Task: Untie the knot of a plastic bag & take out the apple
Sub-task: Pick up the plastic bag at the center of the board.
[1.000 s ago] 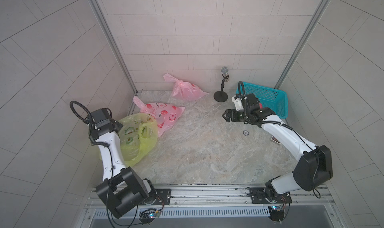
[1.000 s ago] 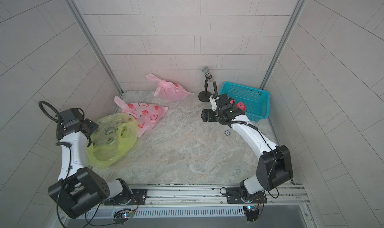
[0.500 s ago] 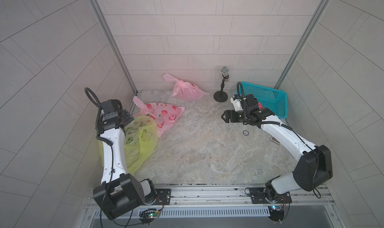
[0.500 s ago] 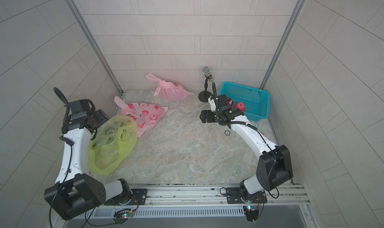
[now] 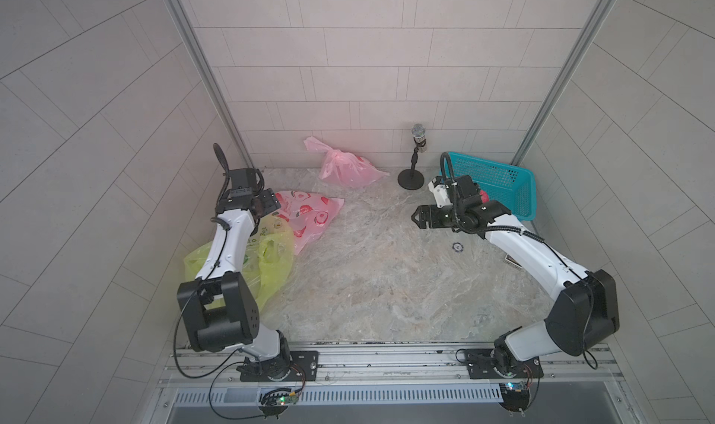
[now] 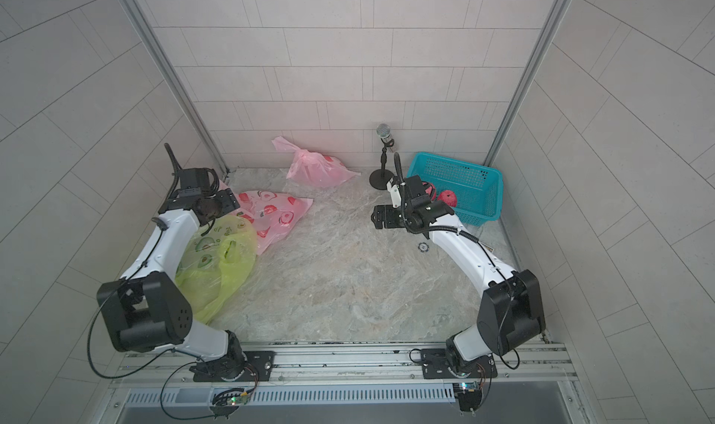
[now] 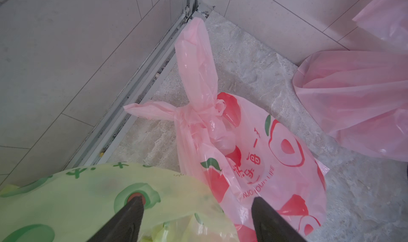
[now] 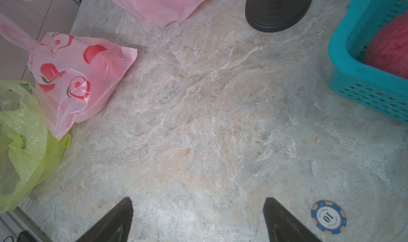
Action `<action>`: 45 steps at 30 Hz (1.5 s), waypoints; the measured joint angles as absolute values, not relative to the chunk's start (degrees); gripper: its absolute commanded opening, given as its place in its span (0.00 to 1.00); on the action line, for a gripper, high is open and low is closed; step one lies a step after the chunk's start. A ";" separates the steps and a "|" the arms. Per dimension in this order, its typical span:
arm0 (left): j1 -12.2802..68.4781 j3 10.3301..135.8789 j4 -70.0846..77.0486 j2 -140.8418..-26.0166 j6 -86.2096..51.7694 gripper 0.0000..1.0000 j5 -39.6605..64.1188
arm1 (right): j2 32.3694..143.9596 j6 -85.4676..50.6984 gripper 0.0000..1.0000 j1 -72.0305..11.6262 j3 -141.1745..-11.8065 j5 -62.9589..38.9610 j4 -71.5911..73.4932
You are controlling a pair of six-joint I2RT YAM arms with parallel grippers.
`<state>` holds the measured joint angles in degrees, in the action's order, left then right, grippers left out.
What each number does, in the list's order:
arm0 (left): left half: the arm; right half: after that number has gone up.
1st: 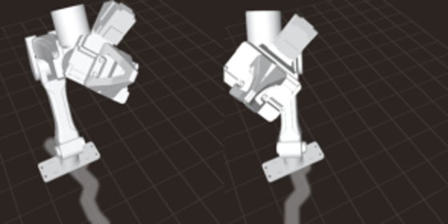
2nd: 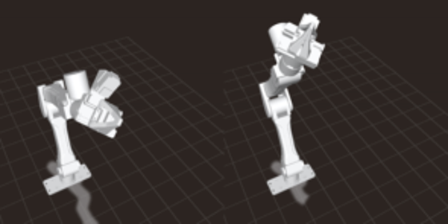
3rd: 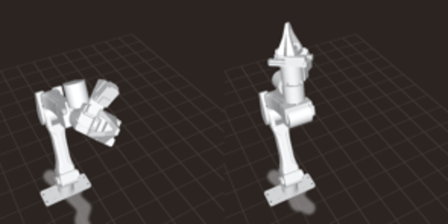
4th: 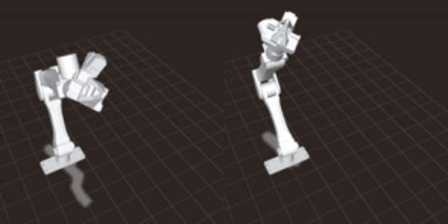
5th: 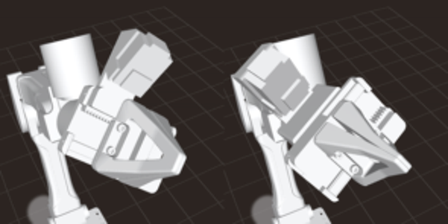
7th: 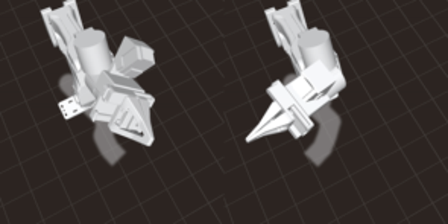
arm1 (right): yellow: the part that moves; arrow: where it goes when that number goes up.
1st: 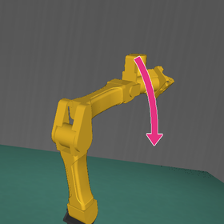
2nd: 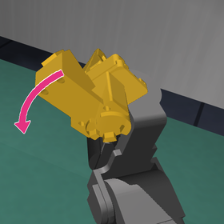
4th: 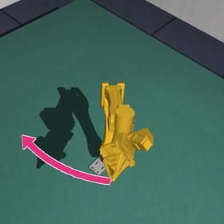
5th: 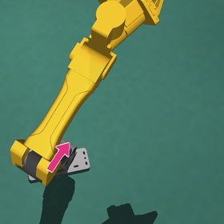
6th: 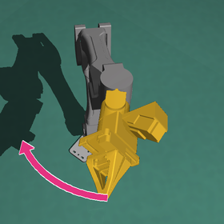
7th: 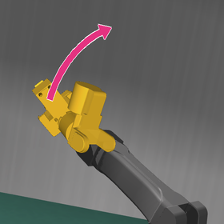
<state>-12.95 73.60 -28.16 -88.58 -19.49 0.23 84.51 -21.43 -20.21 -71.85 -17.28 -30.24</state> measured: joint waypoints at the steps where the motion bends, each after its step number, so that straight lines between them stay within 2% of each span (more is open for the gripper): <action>1: -12.95 73.65 -26.89 -90.11 -19.51 0.82 -0.05 | 84.51 -21.43 0.94 -20.21 -71.85 -17.12 -30.24; 15: -12.97 80.66 -18.00 -105.08 -19.62 0.81 0.56 | 89.80 -21.43 0.94 -20.21 -75.05 -15.79 -30.30; 18: -12.97 80.66 -17.98 -106.94 -19.68 0.77 0.82 | 91.09 -21.45 0.94 -20.21 -76.14 -15.51 -30.39; 21: -12.97 80.66 -17.87 -108.49 -19.59 0.65 1.30 | 91.94 -21.45 0.94 -20.21 -77.08 -15.40 -30.37; 22: -12.97 80.66 -17.80 -109.03 -19.66 0.57 1.54 | 92.07 -21.45 0.94 -20.21 -77.25 -15.42 -30.37; 25: -12.97 81.03 -17.93 -110.87 -19.97 0.20 2.83 | 92.18 -21.47 0.94 -20.21 -77.36 -15.40 -30.48; 27: -12.97 81.71 -17.93 -111.98 -20.12 0.06 4.10 | 92.18 -21.47 0.94 -20.21 -77.36 -15.31 -30.57; 29: -12.93 81.97 -17.76 -112.31 -20.45 0.00 5.63 | 92.18 -21.45 0.94 -20.21 -77.38 -15.18 -30.76; 36: -10.26 82.43 -15.68 -109.03 -19.86 0.00 11.68 | 91.98 -21.45 0.93 -20.23 -77.38 -15.46 -31.42; 45: -2.61 80.20 -8.80 -96.42 -16.34 0.00 22.39 | 87.83 -20.78 0.92 -20.69 -77.38 -19.62 -32.58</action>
<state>-2.61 80.20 -8.80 -96.42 -16.34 22.39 87.83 -20.78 -20.69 -77.38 -19.62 -32.58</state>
